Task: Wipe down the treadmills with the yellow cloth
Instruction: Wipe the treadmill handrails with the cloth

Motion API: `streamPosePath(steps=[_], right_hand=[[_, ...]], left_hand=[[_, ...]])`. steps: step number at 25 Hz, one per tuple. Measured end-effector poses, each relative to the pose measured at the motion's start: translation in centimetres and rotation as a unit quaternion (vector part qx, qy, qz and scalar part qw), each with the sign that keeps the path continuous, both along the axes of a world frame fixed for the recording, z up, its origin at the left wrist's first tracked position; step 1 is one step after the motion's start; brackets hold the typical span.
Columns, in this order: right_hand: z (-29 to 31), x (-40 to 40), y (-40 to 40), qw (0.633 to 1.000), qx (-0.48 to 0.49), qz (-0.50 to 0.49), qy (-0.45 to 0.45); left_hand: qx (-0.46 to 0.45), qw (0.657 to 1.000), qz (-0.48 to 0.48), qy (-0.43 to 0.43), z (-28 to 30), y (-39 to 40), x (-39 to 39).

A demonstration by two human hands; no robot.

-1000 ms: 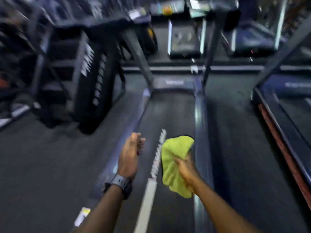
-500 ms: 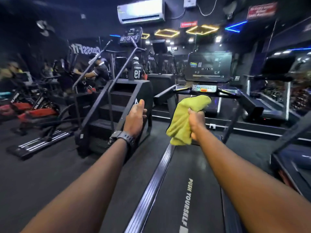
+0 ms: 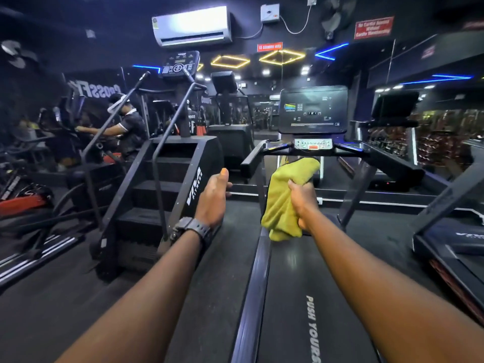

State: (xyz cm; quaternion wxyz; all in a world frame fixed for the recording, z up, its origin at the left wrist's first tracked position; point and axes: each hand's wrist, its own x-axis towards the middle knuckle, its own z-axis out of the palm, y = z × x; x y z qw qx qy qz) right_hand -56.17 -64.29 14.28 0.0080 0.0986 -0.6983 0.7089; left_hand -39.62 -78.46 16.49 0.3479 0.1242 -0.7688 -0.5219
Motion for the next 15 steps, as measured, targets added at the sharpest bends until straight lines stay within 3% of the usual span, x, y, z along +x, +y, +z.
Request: streamPosePath(steps=[6,15], right_hand=[[-2.9,-6.7,-8.0,0.999,0.014,-0.021,-0.031],[-4.1,-15.4,-17.5,0.996,0.039,-0.081,0.000]], left_hand=[[-0.017,0.998,-0.042,-0.034,-0.2,-9.4,-8.2],[0.008,0.996,-0.087,-0.033,-1.4,-20.5,-24.5]])
